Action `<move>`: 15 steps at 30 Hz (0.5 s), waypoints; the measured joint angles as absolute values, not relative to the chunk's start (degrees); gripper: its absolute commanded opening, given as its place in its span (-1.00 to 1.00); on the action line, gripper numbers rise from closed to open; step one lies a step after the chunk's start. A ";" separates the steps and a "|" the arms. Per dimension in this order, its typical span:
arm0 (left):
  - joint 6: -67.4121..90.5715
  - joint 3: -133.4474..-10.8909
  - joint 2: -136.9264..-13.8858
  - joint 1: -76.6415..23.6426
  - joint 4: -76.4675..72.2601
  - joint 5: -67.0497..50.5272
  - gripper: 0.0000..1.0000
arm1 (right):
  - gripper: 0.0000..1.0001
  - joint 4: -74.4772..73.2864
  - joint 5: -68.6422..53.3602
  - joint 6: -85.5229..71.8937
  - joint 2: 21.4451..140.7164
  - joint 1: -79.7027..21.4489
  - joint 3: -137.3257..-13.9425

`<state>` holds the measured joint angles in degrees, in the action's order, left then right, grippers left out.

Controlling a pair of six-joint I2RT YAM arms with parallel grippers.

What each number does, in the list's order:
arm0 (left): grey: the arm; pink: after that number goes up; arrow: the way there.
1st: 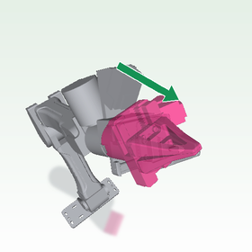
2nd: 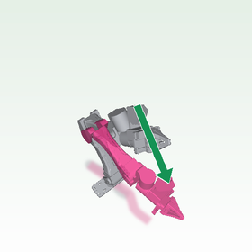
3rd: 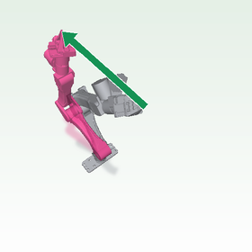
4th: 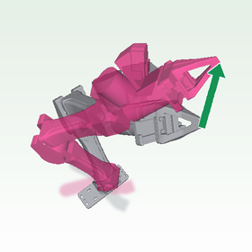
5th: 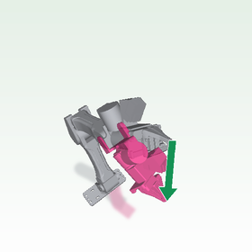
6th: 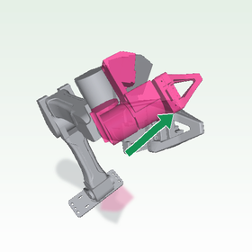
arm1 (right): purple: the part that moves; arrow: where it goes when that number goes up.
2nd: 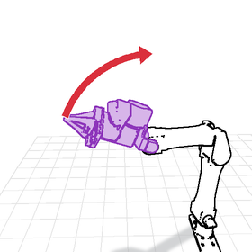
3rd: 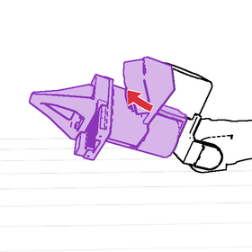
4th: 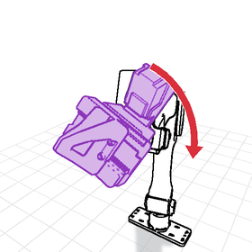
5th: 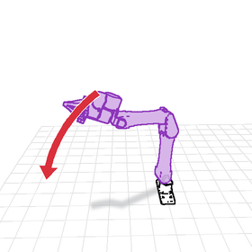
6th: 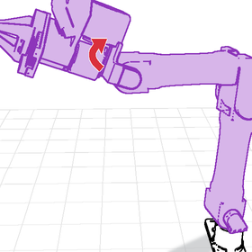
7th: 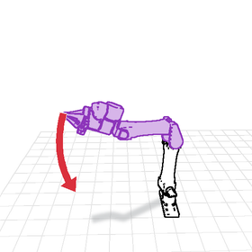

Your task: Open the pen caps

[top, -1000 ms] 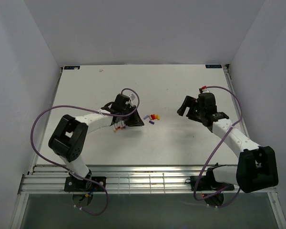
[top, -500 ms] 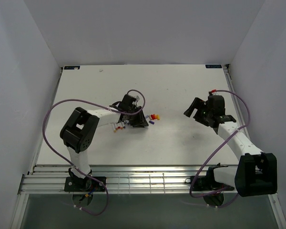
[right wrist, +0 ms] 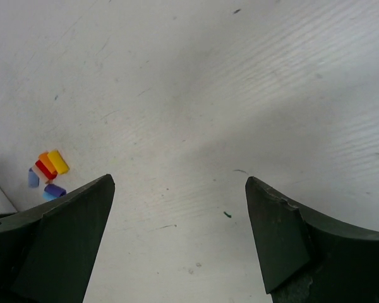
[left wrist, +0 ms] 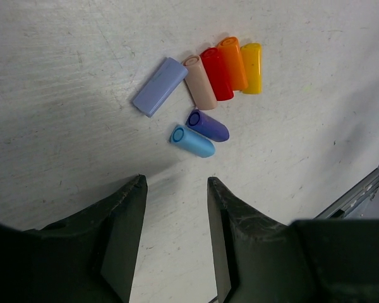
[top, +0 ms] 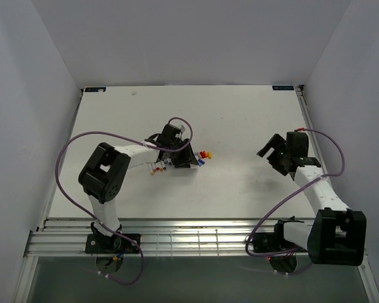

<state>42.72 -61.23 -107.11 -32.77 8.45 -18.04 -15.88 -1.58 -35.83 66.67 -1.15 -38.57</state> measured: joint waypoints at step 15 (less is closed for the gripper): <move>42.74 -56.55 -96.29 -32.80 8.99 -18.59 0.06 | 0.95 -27.53 15.53 -46.98 65.01 17.50 -38.57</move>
